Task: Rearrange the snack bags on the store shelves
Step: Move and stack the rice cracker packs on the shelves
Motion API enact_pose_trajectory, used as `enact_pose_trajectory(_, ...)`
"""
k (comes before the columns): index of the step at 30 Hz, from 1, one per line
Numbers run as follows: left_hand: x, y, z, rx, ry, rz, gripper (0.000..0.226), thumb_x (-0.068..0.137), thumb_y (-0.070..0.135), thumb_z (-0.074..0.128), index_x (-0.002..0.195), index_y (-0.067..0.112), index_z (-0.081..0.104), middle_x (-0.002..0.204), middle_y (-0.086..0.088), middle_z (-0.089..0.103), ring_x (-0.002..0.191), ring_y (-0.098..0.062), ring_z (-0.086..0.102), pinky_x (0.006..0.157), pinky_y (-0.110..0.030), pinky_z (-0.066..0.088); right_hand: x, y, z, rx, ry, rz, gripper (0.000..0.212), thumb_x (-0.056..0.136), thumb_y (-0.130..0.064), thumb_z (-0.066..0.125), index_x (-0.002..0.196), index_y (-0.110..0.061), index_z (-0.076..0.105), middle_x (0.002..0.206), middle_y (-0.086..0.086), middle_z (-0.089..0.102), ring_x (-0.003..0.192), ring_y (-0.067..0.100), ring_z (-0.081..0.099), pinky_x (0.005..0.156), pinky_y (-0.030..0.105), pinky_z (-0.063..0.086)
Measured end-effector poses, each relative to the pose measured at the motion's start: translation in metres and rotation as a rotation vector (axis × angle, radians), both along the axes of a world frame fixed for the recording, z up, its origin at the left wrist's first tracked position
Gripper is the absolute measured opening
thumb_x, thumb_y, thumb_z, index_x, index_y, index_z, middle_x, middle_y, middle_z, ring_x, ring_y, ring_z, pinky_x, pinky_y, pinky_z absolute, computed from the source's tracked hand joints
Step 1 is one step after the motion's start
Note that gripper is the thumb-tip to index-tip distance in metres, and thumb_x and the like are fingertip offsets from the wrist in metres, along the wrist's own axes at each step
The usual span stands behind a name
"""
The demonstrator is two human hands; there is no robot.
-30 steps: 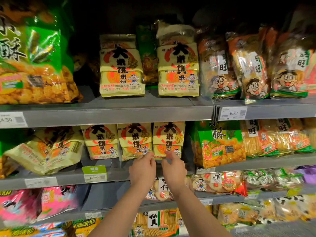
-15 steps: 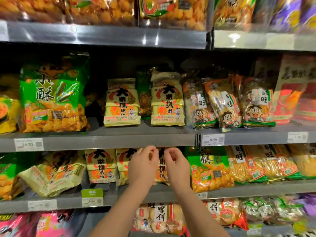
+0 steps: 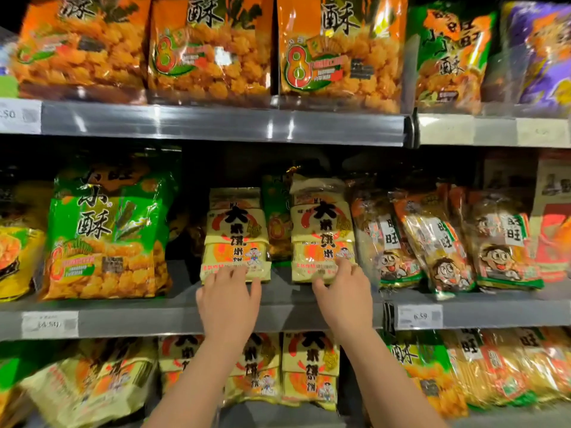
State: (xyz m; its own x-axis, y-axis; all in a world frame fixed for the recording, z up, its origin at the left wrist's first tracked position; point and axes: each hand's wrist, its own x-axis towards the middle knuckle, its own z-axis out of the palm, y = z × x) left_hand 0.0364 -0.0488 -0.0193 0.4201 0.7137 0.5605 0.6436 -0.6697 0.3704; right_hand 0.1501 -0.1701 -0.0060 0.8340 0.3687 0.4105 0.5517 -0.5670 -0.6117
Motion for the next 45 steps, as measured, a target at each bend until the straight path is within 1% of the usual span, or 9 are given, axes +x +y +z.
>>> enact_pose_trajectory(5, 0.003, 0.013, -0.014, 0.008, 0.048, 0.051, 0.041, 0.092, 0.040, 0.032, 0.101, 0.022, 0.067, 0.097, 0.003, 0.065, 0.093, -0.018, 0.057, 0.082, -0.035, 0.034, 0.004, 0.011, -0.003, -0.280, -0.060, -0.136, 0.053, 0.088, -0.049, 0.046, 0.126, -0.013, 0.042, 0.129, 0.012, 0.050, 0.117, 0.030, 0.047, 0.093, 0.037, 0.041)
enact_pose_trajectory(10, 0.002, 0.019, -0.003, -0.076, 0.072, 0.000, 0.036, 0.091, 0.038, 0.036, 0.105, 0.023, 0.065, 0.102, 0.003, 0.062, 0.084, -0.017, 0.059, 0.080, -0.032, 0.037, 0.009, 0.008, 0.003, -0.285, -0.037, -0.133, 0.044, 0.084, -0.044, 0.053, 0.121, -0.021, 0.046, 0.120, 0.012, 0.049, 0.107, 0.031, 0.052, 0.087, 0.037, 0.042)
enact_pose_trajectory(15, 0.004, 0.029, 0.017, -0.243, 0.141, -0.047, 0.023, 0.086, 0.031, 0.049, 0.076, 0.018, 0.065, 0.067, 0.002, 0.059, 0.064, -0.017, 0.054, 0.050, -0.026, 0.039, 0.019, 0.013, 0.006, -0.256, 0.027, -0.173, 0.040, 0.086, -0.034, 0.054, 0.116, -0.012, 0.039, 0.117, 0.013, 0.056, 0.105, 0.032, 0.057, 0.083, 0.038, 0.045)
enact_pose_trajectory(19, 0.003, 0.023, 0.012, -0.173, 0.014, -0.138, 0.026, 0.085, 0.029, 0.057, 0.063, 0.017, 0.061, 0.062, 0.000, 0.060, 0.059, -0.016, 0.052, 0.058, -0.031, 0.047, 0.020, 0.012, 0.001, -0.229, -0.041, -0.191, 0.027, 0.088, -0.027, 0.048, 0.109, -0.011, 0.038, 0.111, 0.012, 0.057, 0.099, 0.031, 0.059, 0.076, 0.036, 0.041)
enact_pose_trajectory(23, -0.007, 0.015, 0.004, -0.095, -0.220, -0.235, 0.023, 0.080, 0.036, 0.067, 0.085, 0.014, 0.069, 0.080, 0.002, 0.066, 0.073, -0.011, 0.055, 0.066, -0.021, 0.041, 0.024, 0.013, -0.001, -0.216, -0.066, -0.172, 0.022, 0.086, -0.016, 0.050, 0.100, -0.013, 0.033, 0.101, 0.008, 0.064, 0.090, 0.030, 0.062, 0.069, 0.034, 0.036)
enact_pose_trajectory(26, -0.009, 0.018, 0.002, -0.096, -0.255, -0.263, 0.021, 0.080, 0.025, 0.069, 0.095, 0.011, 0.070, 0.088, -0.001, 0.065, 0.077, -0.011, 0.052, 0.071, -0.020, 0.039, 0.021, 0.010, -0.001, -0.162, -0.098, -0.160, 0.016, 0.088, -0.012, 0.050, 0.098, -0.014, 0.036, 0.100, 0.007, 0.065, 0.091, 0.030, 0.062, 0.068, 0.034, 0.034)
enact_pose_trajectory(32, -0.013, 0.023, -0.003, 0.012, -0.167, -0.236, 0.009, 0.084, 0.009, 0.061, 0.078, 0.010, 0.069, 0.074, 0.004, 0.057, 0.071, -0.012, 0.049, 0.056, -0.015, 0.033, 0.002, -0.006, 0.003, 0.062, -0.189, -0.073, 0.014, 0.093, -0.020, 0.052, 0.104, -0.012, 0.050, 0.102, 0.006, 0.062, 0.094, 0.027, 0.056, 0.072, 0.036, 0.042)
enact_pose_trajectory(35, -0.015, 0.021, -0.006, 0.202, -0.200, -0.232, 0.014, 0.071, -0.006, 0.068, 0.066, 0.007, 0.066, 0.061, -0.003, 0.060, 0.056, -0.017, 0.052, 0.050, -0.024, 0.037, -0.003, -0.013, -0.001, 0.194, -0.152, -0.029, 0.009, 0.093, -0.022, 0.051, 0.096, -0.013, 0.049, 0.096, 0.007, 0.061, 0.089, 0.027, 0.055, 0.071, 0.039, 0.047)
enact_pose_trajectory(45, -0.052, -0.033, -0.018, 0.322, -0.298, -0.257, 0.029, 0.085, 0.019, 0.036, 0.070, 0.010, 0.059, 0.063, 0.000, 0.054, 0.058, -0.019, 0.049, 0.055, -0.028, 0.037, -0.026, -0.050, -0.019, 0.478, -0.008, 0.052, 0.030, 0.093, -0.022, 0.052, 0.071, -0.031, 0.032, 0.081, 0.002, 0.053, 0.077, 0.022, 0.050, 0.064, 0.036, 0.042)
